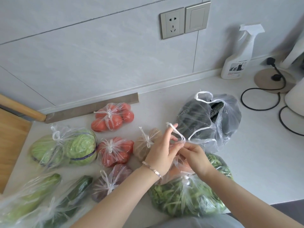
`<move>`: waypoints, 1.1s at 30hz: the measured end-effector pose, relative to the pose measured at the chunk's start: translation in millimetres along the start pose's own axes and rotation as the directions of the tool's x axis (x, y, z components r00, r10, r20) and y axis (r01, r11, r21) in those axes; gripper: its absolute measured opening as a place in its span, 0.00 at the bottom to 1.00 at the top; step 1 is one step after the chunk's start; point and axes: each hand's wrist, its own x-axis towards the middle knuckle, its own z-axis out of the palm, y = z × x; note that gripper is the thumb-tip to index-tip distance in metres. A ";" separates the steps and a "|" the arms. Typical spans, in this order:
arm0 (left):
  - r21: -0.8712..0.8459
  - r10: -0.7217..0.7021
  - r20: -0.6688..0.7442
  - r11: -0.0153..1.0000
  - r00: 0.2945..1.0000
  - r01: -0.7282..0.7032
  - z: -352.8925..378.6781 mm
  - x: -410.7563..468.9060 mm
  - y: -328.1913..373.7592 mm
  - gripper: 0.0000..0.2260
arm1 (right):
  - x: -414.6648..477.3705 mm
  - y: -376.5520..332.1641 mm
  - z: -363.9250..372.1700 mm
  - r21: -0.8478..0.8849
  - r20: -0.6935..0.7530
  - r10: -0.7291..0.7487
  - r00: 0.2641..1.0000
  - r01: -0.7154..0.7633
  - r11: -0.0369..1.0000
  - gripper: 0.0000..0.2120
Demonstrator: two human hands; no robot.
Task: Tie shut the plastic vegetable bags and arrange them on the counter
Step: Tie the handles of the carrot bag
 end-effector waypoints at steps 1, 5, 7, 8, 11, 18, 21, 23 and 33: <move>0.021 0.034 -0.057 0.999 0.998 -0.033 2.4 -4.6 -4.2 0.22 | 1.2 -0.5 0.2 0.015 -0.001 0.012 1.000 -0.012 1.000 0.12; 0.090 0.097 -0.197 0.993 0.976 -0.080 9.3 -12.7 -18.5 0.15 | 4.3 -1.9 -2.2 0.021 -0.064 -0.016 0.998 0.018 1.000 0.13; 0.086 0.035 -0.152 0.996 0.988 -0.023 8.9 -12.3 -22.2 0.13 | 3.1 -2.9 -3.7 -0.032 -0.064 -0.070 0.995 0.068 0.997 0.14; 0.098 0.012 -0.110 0.995 0.994 -0.001 9.3 -10.5 -23.3 0.14 | 2.1 -2.9 -3.8 -0.058 -0.064 -0.099 0.993 0.096 0.994 0.14; 0.067 -0.039 -0.007 0.997 0.999 0.039 5.5 0.3 -18.6 0.13 | 0.6 0.7 -3.3 -0.157 -0.153 -0.140 0.978 0.116 0.981 0.13; 0.088 -0.160 0.078 0.984 0.984 0.153 1.1 4.7 -16.9 0.08 | 3.1 7.8 8.2 -0.101 -0.291 -0.031 0.956 0.001 0.995 0.15; 0.101 -0.166 0.013 0.981 0.986 0.163 1.6 1.2 -16.1 0.07 | 8.8 0.5 8.7 -0.106 -0.293 -0.006 0.956 -0.026 0.994 0.09; 0.042 -0.233 0.020 0.972 0.972 0.232 0.7 0.1 -16.1 0.08 | 7.7 -3.5 6.6 -0.104 -0.288 -0.005 0.958 -0.026 0.994 0.11; 0.073 -0.320 0.086 0.947 0.944 0.314 -3.0 3.3 -13.8 0.10 | -0.2 22.4 0.9 -0.666 0.035 -0.580 0.814 0.452 0.593 0.15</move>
